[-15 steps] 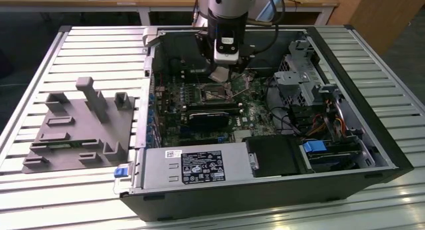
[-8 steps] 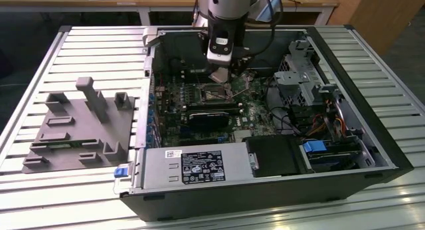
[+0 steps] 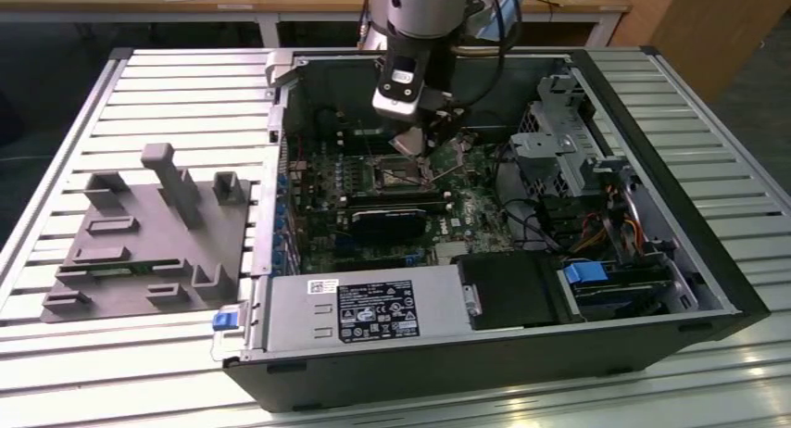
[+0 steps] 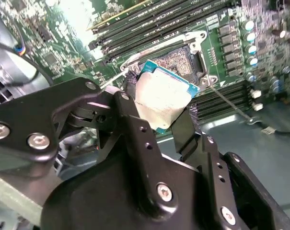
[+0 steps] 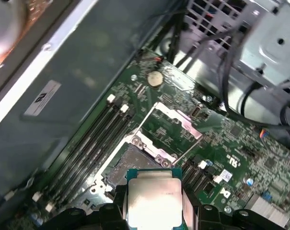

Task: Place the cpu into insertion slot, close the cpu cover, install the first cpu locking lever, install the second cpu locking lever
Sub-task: 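Place the cpu into insertion slot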

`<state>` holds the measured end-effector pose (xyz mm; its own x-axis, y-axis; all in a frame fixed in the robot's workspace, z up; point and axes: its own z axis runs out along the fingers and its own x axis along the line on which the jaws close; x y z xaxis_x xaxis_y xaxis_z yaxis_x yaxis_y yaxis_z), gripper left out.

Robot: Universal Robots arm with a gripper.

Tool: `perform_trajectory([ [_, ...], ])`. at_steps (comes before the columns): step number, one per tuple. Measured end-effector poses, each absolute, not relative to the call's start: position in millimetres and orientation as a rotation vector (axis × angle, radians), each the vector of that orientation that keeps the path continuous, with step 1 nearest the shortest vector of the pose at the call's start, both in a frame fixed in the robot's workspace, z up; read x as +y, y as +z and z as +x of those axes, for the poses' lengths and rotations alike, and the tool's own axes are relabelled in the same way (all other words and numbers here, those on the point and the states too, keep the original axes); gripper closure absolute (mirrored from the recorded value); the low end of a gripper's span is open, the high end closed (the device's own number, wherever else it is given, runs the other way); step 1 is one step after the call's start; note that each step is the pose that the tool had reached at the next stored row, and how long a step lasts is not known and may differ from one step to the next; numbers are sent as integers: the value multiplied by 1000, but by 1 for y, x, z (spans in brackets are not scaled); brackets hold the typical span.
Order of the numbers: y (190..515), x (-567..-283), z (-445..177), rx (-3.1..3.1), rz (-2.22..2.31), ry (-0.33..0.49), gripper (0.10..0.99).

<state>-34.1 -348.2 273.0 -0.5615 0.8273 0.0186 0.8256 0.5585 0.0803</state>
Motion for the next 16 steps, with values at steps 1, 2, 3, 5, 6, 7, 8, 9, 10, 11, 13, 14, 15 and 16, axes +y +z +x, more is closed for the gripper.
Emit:
perform_trajectory([
  [1, 273, -348, -34, 2741, 1485, 124, 545],
  [2, 272, -348, -34, 2727, 1509, 124, 545],
  [3, 272, -348, -34, 2712, 1533, 123, 545],
  [5, 271, -348, -34, 2683, 1581, 123, 545],
  [6, 271, -348, -34, 2668, 1605, 122, 545],
  [7, 271, -348, -34, 2652, 1630, 122, 545],
  [8, 270, -348, -34, 2637, 1653, 121, 545],
  [9, 270, -348, -34, 2621, 1677, 121, 545],
  [10, 270, -348, -34, 2606, 1700, 120, 545],
  [11, 269, -348, -34, 2589, 1723, 120, 545],
  [13, 269, -348, -34, 2557, 1768, 119, 545],
  [14, 268, -348, -34, 2539, 1793, 119, 545],
  [15, 268, -348, -34, 2522, 1815, 118, 545],
  [16, 268, -348, -34, 2505, 1838, 118, 545],
])
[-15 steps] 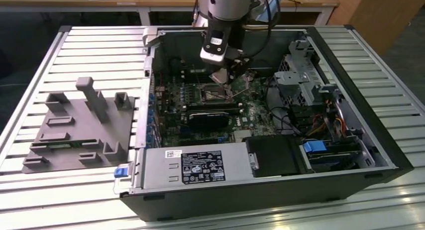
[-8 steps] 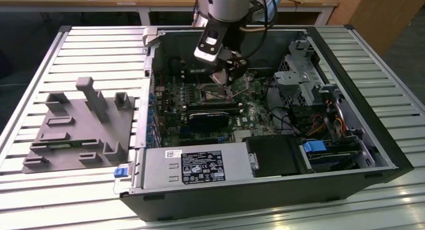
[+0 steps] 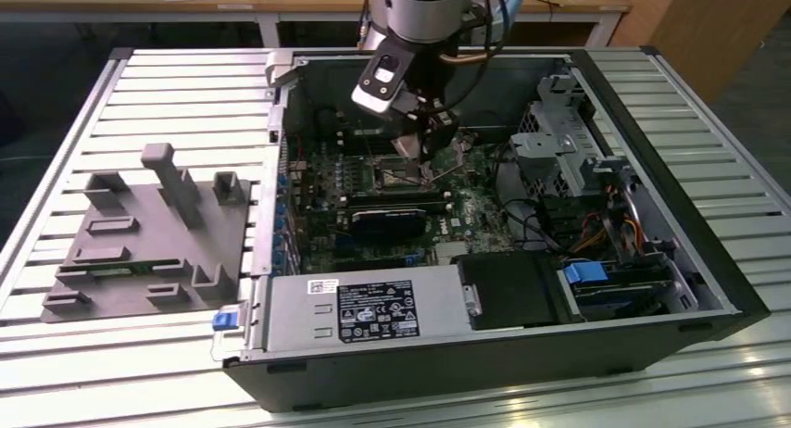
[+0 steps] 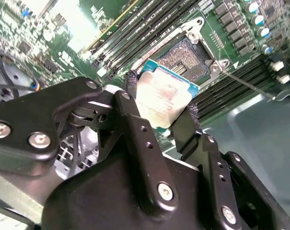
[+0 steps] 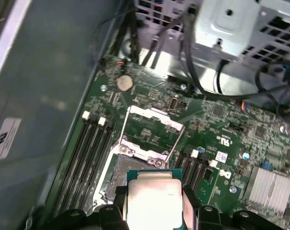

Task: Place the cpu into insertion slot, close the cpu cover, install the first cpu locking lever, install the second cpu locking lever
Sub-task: 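Place the cpu into insertion slot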

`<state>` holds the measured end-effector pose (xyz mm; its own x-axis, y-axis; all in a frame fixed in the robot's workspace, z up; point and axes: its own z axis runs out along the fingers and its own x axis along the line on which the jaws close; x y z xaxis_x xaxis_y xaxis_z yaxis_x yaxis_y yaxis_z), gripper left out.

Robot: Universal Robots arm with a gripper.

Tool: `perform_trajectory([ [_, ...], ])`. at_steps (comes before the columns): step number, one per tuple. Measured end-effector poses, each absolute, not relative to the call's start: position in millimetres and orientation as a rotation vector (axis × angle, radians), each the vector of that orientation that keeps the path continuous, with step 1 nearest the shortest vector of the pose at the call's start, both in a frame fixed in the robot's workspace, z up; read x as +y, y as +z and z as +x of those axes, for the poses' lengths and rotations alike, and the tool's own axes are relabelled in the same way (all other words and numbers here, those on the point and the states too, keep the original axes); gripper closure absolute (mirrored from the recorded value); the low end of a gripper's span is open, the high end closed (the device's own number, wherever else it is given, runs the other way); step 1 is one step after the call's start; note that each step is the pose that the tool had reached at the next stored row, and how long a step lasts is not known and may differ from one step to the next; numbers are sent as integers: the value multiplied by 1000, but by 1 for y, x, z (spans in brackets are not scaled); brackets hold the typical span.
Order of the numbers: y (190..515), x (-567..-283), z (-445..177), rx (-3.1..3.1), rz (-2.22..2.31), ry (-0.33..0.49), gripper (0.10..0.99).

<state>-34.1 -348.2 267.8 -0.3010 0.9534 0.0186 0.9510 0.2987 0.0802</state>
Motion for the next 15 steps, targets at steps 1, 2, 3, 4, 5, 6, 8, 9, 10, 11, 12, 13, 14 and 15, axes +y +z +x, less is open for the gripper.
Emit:
perform_trajectory([
  [1, 268, -348, -34, 2488, 1859, 117, 545],
  [2, 267, -348, -34, 2471, 1882, 117, 545],
  [3, 267, -348, -34, 2453, 1903, 116, 545],
  [4, 267, -348, -34, 2435, 1925, 116, 545],
  [5, 266, -348, -34, 2416, 1948, 115, 545],
  [6, 266, -348, -34, 2398, 1969, 115, 545],
  [8, 265, -348, -34, 2361, 2011, 114, 545],
  [9, 265, -348, -34, 2342, 2032, 113, 545],
  [10, 265, -348, -34, 2324, 2053, 113, 545],
  [11, 264, -348, -34, 2304, 2073, 112, 545],
  [12, 264, -348, -34, 2284, 2094, 111, 545],
  [13, 263, -348, -34, 2268, 2111, 111, 545],
  [14, 263, -348, -35, 2257, 2123, 110, 545],
  [15, 262, -348, -36, 2248, 2131, 110, 545],
])
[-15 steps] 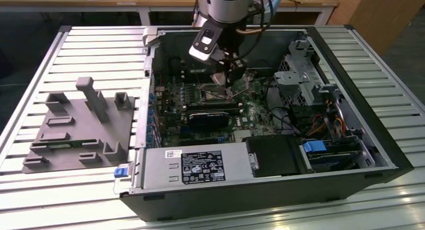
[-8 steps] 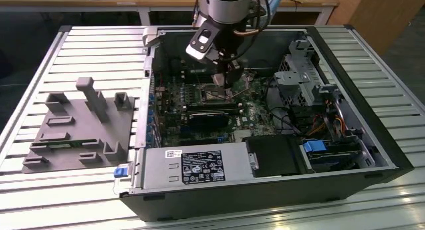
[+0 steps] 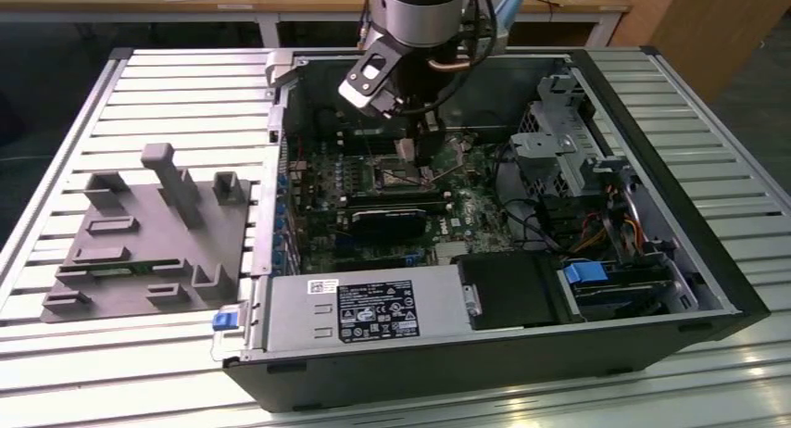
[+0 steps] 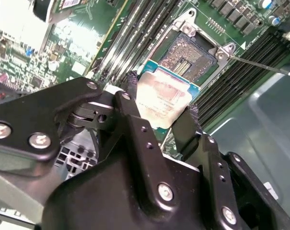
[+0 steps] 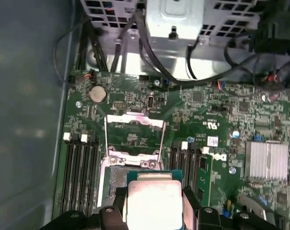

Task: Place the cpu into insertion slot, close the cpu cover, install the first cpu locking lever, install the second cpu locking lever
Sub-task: 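Place the cpu into insertion slot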

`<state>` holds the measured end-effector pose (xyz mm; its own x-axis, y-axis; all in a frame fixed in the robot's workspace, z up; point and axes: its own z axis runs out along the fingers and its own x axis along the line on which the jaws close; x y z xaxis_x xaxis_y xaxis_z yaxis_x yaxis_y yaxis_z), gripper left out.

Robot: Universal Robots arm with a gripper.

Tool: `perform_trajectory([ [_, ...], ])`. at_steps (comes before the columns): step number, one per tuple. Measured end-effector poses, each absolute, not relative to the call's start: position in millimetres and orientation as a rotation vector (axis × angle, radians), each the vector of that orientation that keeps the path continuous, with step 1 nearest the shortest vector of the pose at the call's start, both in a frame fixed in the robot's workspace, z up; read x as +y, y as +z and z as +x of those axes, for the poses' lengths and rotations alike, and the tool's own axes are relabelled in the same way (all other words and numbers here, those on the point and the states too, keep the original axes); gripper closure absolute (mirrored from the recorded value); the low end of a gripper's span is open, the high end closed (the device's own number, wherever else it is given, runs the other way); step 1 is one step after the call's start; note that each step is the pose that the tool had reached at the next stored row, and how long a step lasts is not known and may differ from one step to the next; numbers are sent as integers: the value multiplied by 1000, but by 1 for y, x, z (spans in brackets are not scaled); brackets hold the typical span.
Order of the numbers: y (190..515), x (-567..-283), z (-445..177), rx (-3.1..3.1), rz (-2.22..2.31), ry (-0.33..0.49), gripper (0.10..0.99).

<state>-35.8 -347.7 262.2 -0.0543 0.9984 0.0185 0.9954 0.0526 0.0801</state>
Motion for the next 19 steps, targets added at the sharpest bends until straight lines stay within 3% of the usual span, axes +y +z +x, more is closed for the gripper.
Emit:
perform_trajectory([
  [19, 243, -337, -44, 2190, 2163, 77, 545],
])
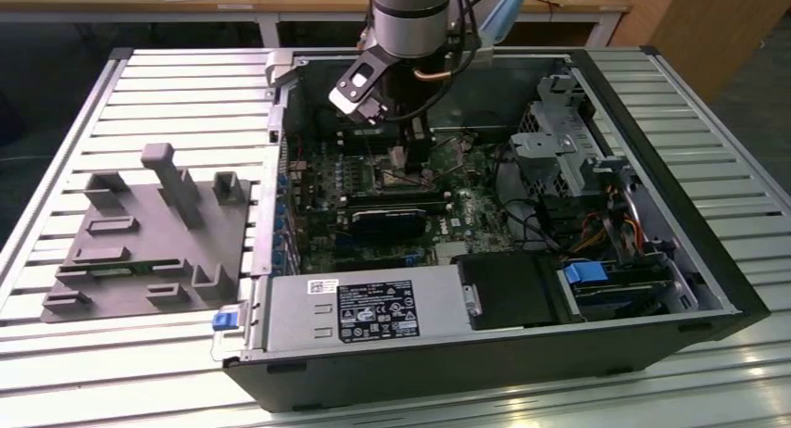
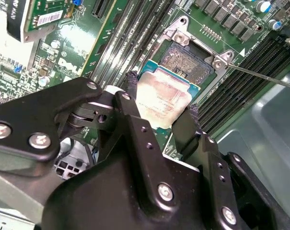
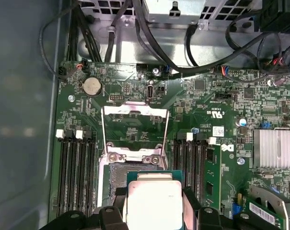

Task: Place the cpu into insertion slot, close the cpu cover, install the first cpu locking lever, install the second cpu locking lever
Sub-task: 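Place the cpu into insertion slot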

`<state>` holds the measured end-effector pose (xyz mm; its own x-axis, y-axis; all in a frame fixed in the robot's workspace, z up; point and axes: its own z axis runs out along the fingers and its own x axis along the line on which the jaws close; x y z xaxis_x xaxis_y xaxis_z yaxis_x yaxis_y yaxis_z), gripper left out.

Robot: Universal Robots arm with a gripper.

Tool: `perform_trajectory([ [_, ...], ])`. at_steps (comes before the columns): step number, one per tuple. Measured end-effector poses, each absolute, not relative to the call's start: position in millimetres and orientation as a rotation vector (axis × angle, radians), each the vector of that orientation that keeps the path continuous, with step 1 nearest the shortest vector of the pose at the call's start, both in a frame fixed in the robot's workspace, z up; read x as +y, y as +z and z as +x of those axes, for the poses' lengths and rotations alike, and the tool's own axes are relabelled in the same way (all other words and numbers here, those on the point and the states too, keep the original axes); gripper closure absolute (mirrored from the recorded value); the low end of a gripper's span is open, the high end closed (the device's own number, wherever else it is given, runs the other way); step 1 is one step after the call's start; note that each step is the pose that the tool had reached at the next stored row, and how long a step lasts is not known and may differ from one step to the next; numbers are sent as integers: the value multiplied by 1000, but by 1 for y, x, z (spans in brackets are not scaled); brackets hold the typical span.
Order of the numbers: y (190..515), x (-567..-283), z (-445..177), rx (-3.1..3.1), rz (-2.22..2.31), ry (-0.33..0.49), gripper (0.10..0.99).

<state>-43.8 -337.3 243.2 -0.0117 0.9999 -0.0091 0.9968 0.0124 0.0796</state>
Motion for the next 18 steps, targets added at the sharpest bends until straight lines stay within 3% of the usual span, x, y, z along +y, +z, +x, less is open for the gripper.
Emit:
perform_trajectory([
  [18, 229, -326, -48, 2136, 2214, 74, 545],
])
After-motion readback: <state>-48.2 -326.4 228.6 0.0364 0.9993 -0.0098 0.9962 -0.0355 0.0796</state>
